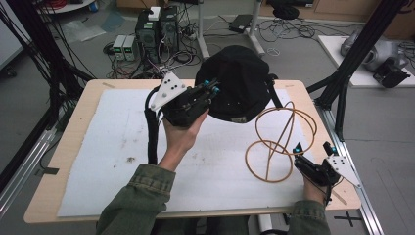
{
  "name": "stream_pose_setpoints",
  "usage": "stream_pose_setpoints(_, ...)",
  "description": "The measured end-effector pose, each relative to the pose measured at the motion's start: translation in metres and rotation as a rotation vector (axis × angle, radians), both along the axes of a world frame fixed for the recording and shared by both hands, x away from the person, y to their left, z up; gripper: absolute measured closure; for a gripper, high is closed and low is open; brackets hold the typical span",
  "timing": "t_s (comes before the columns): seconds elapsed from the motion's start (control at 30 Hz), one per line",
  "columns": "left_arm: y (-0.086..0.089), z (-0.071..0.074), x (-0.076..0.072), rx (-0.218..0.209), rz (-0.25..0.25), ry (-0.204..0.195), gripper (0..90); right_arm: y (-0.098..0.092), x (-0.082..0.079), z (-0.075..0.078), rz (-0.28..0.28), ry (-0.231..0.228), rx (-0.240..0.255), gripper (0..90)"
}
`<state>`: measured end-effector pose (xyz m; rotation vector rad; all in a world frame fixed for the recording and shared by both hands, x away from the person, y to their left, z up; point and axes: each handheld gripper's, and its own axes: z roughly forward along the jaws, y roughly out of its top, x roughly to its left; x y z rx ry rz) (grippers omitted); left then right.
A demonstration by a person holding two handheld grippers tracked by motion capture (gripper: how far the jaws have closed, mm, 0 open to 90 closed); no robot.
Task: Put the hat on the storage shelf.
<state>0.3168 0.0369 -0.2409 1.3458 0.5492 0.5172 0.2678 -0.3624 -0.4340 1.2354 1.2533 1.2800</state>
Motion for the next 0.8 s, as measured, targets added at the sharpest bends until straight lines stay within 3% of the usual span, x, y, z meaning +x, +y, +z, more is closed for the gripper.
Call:
stream_pose_setpoints(0.13,-0.016,-0.002,0.006,0.004,-0.076,-0.008,86.8,0.002,0.000,0.001,0.006,-0.004,-0.007,5.5)
stream_pose_setpoints(0.17,-0.016,-0.002,0.006,0.004,-0.076,-0.008,86.7,0.002,0.000,0.001,0.006,-0.003,-0.007,5.5)
stream_pose_setpoints(0.27,-0.025,-0.004,0.013,-0.023,-0.135,-0.006,86.8,0.002,-0.001,0.001,0.005,-0.001,-0.011,5.5)
stream_pose_setpoints(0.53,-0.033,-0.006,0.020,-0.061,-0.213,-0.019,86.8,0.001,-0.001,0.000,0.004,0.001,-0.010,5.5)
stream_pose_setpoints(0.8,-0.034,-0.003,0.025,-0.151,-0.256,-0.015,86.8,0.000,-0.001,0.000,0.007,-0.003,-0.016,5.5)
